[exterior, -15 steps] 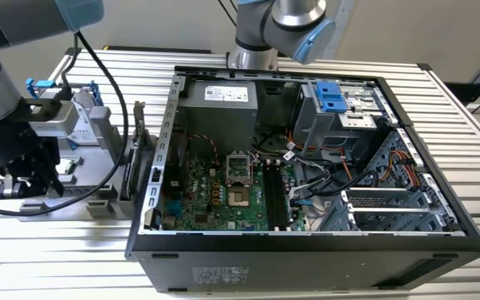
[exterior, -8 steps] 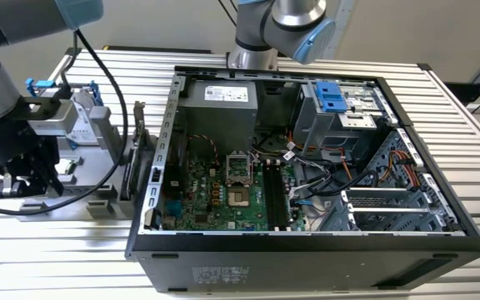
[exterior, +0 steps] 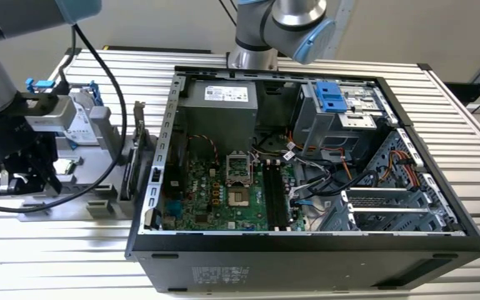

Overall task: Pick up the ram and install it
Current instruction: 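Pick up the ram and move it above insertion slot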

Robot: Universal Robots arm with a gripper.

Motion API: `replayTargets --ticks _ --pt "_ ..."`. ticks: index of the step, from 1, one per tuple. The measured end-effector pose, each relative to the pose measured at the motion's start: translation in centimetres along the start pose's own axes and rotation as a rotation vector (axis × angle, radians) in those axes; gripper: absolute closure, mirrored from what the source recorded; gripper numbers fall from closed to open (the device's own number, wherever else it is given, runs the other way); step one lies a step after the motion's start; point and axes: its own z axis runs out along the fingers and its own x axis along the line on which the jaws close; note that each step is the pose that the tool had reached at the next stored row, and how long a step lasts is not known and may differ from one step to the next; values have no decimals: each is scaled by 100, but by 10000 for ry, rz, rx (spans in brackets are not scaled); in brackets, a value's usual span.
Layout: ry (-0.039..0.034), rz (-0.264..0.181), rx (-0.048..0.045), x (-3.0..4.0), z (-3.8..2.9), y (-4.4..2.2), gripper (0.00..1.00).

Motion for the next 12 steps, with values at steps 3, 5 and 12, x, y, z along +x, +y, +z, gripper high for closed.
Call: replayTargets --ticks 3,5,12 --pt "0 0 0 -1 -29 1 100" --pt "0 0 0 -2 -49 1 100" --pt "0 1 0 -4 -121 3 100"
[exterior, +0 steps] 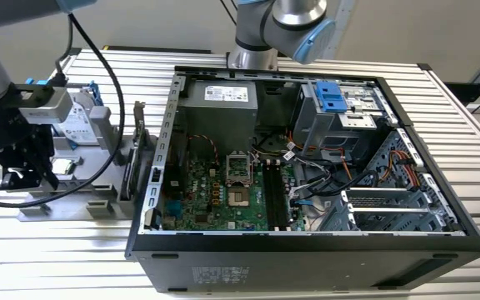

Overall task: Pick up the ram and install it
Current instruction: 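Pick up the ram and move it above insertion slot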

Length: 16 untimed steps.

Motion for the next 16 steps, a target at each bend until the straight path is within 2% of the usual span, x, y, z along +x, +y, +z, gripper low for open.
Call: replayTargets --ticks 5,16 --pt "0 -1 -1 -2 -55 2 100" --pt "1 -1 0 -4 -105 3 100"
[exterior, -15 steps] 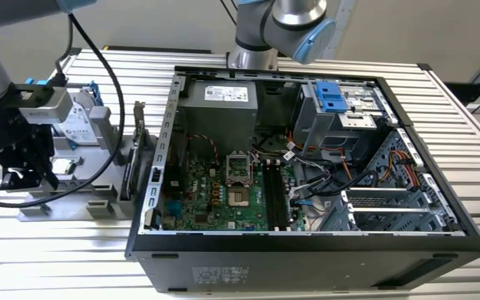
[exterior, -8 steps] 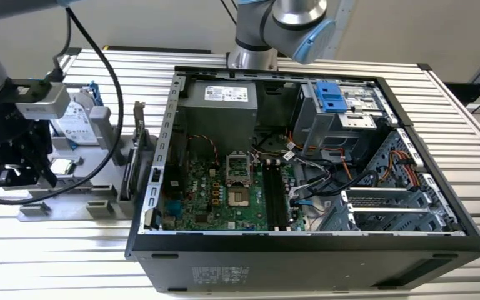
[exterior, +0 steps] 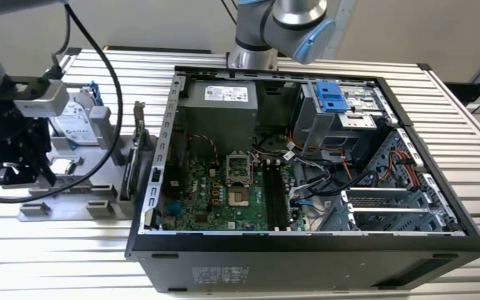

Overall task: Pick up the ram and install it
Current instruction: 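Pick up the ram and move it above insertion slot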

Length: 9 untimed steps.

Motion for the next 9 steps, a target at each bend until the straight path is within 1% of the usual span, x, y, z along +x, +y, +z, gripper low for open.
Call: replayTargets --ticks 9 --pt "0 0 -1 -1 -36 1 100"
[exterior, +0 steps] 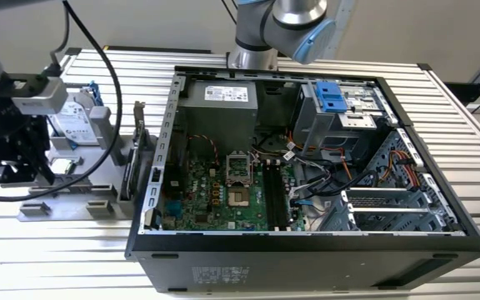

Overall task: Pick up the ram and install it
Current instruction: 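Pick up the ram and move it above insertion slot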

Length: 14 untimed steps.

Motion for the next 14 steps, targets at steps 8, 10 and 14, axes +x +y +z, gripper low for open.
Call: replayTargets --ticks 8,10,14 --pt "0 1 0 -1 -51 1 100" --pt "1 1 -1 -2 -59 1 100" --pt "0 1 0 -3 -79 1 100"
